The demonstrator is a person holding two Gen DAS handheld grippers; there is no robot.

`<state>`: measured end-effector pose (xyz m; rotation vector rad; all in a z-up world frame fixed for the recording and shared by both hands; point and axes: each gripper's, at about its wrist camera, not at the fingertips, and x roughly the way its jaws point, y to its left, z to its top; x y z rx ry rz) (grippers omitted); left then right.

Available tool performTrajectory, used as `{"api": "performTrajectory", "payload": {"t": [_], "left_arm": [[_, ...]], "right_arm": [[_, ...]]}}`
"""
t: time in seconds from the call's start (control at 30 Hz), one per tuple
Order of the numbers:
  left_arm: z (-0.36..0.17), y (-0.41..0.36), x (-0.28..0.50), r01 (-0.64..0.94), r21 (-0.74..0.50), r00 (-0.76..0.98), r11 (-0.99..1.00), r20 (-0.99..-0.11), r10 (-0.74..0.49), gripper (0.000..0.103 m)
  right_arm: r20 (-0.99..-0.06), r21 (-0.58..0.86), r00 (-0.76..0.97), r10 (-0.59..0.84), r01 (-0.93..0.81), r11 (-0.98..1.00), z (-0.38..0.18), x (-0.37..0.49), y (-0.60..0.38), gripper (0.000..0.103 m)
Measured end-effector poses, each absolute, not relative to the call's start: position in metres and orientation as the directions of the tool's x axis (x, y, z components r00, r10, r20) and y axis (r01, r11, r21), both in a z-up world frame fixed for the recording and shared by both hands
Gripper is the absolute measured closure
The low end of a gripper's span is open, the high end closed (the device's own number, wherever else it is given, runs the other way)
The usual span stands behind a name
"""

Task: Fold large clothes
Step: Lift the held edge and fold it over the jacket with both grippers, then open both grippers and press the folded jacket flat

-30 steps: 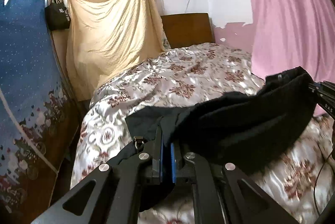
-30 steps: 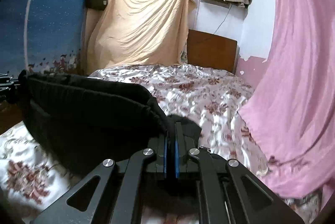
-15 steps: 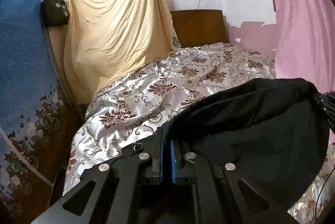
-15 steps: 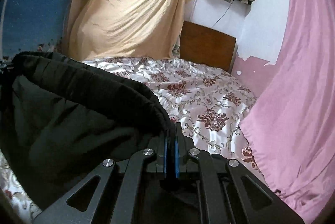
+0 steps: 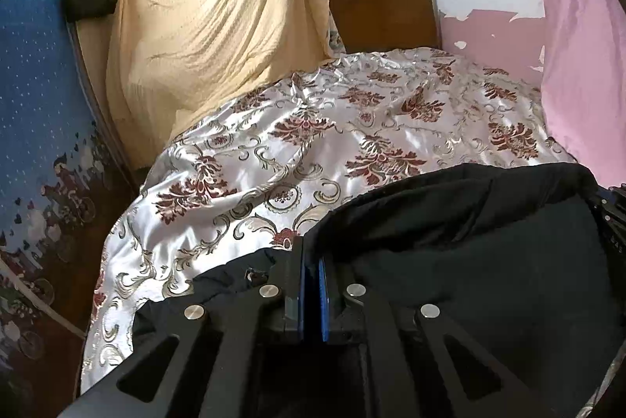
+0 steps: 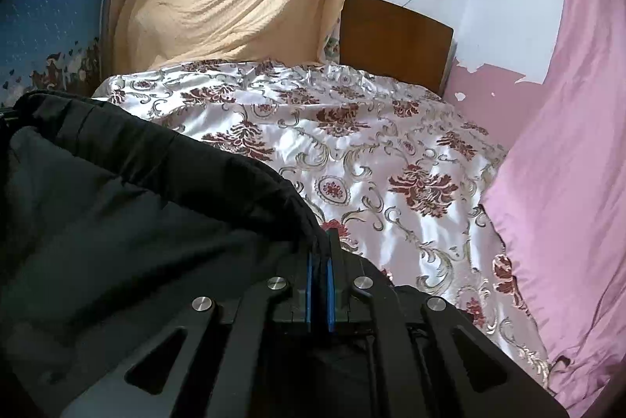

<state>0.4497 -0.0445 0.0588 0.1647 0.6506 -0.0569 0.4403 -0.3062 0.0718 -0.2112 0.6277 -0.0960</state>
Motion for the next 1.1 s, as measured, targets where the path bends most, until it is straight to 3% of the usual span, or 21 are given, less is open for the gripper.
{"api": "performTrajectory", "payload": {"t": [0.63, 0.67, 0.7, 0.73, 0.77, 0.8, 0.9, 0.97, 1.1], "left_arm": [[0.032, -0.037, 0.472, 0.072, 0.067, 0.731, 0.995, -0.682, -0.007, 0.092], [0.031, -0.035, 0.472, 0.073, 0.052, 0.725, 0.996, -0.689, -0.017, 0.088], [0.031, -0.034, 0.471, 0.075, 0.043, 0.723, 0.996, -0.69, -0.024, 0.077], [0.031, -0.032, 0.469, 0.077, 0.036, 0.725, 0.996, -0.688, -0.031, 0.07], [0.032, -0.031, 0.467, 0.076, 0.033, 0.731, 0.997, -0.681, -0.034, 0.053], [0.034, -0.03, 0.462, 0.078, 0.028, 0.744, 0.997, -0.667, -0.039, 0.038], [0.042, -0.028, 0.447, 0.087, 0.015, 0.782, 0.996, -0.621, -0.059, 0.021], [0.045, -0.027, 0.433, 0.102, -0.004, 0.794, 0.995, -0.602, -0.084, 0.014], [0.043, -0.032, 0.403, 0.134, -0.034, 0.804, 0.99, -0.581, -0.128, 0.008]], "right_arm": [[-0.596, -0.175, 0.795, -0.116, 0.013, 0.985, 0.054, 0.441, -0.315, 0.092], [-0.596, -0.168, 0.796, -0.111, 0.012, 0.986, 0.054, 0.44, -0.316, 0.085], [-0.593, -0.156, 0.799, -0.1, 0.008, 0.988, 0.056, 0.439, -0.317, 0.08], [-0.589, -0.143, 0.804, -0.088, 0.004, 0.99, 0.057, 0.438, -0.318, 0.064], [-0.58, -0.133, 0.81, -0.082, 0.005, 0.991, 0.06, 0.435, -0.319, 0.049], [-0.565, -0.126, 0.821, -0.076, 0.006, 0.992, 0.063, 0.43, -0.319, 0.045], [-0.544, -0.114, 0.837, -0.055, -0.009, 0.993, 0.071, 0.418, -0.319, 0.041], [-0.537, -0.081, 0.844, -0.017, -0.031, 0.996, 0.073, 0.408, -0.319, 0.029], [-0.532, -0.018, 0.844, 0.061, -0.084, 0.996, 0.071, 0.381, -0.313, 0.02]]}}
